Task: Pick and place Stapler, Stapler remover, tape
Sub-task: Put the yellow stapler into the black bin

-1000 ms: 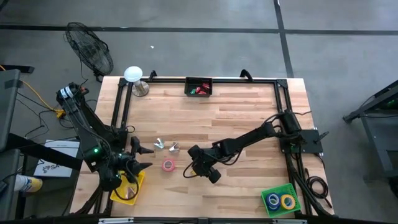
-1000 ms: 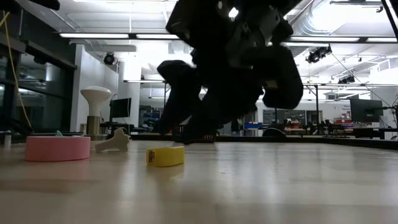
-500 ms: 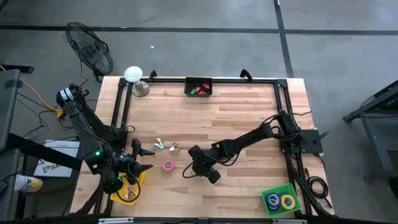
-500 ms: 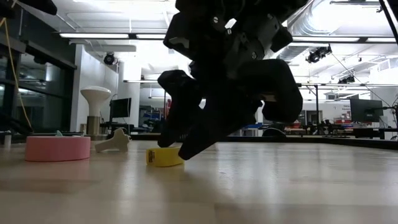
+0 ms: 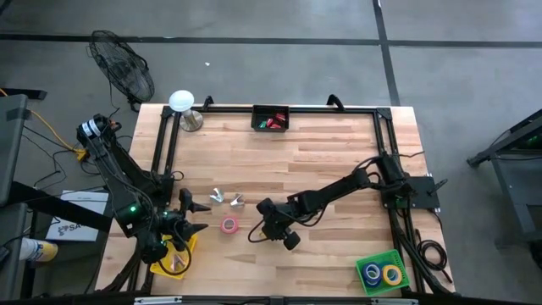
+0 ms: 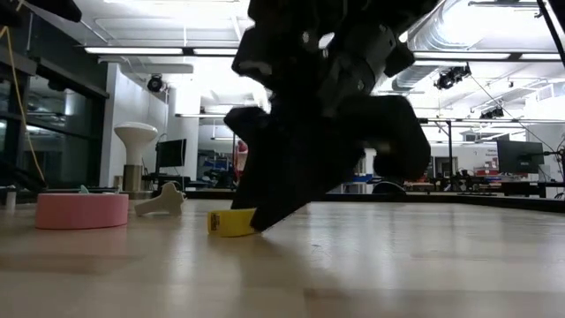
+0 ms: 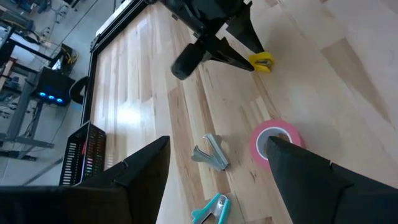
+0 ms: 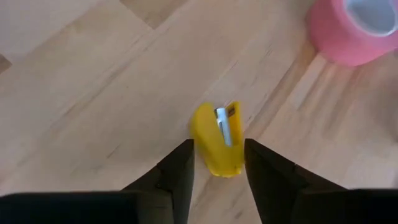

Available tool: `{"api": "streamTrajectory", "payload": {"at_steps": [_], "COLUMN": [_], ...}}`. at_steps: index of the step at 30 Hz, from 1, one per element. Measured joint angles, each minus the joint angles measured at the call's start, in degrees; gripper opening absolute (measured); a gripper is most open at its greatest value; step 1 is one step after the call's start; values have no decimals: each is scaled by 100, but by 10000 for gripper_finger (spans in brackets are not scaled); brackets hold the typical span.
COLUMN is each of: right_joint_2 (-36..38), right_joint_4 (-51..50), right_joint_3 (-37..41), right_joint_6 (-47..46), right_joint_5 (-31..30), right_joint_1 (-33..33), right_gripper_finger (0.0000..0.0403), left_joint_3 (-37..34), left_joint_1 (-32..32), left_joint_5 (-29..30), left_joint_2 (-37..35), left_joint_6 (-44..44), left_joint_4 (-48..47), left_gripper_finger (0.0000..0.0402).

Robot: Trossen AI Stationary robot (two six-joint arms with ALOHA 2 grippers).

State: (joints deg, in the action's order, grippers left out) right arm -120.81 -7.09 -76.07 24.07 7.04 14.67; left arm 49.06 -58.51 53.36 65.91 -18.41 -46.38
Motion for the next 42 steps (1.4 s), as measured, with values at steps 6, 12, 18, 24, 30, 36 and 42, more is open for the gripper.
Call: {"api": "streamTrajectory", "payload": {"at_steps": [6, 12, 18, 24, 30, 36, 42], "right_joint_2": [-201, -219, -222, -106, 362, 748, 863], "right_joint_4": [98, 146, 47, -85, -709, -1538, -1607], "right_joint_3": [-17, -15, -13, -2, 25, 17, 15], "right_joint_6": [10, -286, -561, -1387, -1768, -2230, -2391], "right_joint_5": [80, 99, 33, -528, -1527, -2364, -2704], "right_joint_1": [-4, -1, -1, -2, -82, -415, -1187], "right_gripper_finger": [118, 84, 45, 45, 45, 45, 45], "left_joint_3": [0, 0, 0, 0, 0, 0, 0], "left_joint_1": [-1, 1, -1, -1, 0, -1, 0], "left_joint_5": [-18, -111, -133, -150, -150, -126, -114], "left_joint_2": [-2, -2, -2, -2, -2, -4, -4], "left_joint_6": [13, 13, 13, 13, 15, 19, 58], "left_joint_4": [-13, -18, -23, -23, -47, -53, -55], "left_gripper_finger": [261, 261, 261, 261, 261, 261, 261]}}
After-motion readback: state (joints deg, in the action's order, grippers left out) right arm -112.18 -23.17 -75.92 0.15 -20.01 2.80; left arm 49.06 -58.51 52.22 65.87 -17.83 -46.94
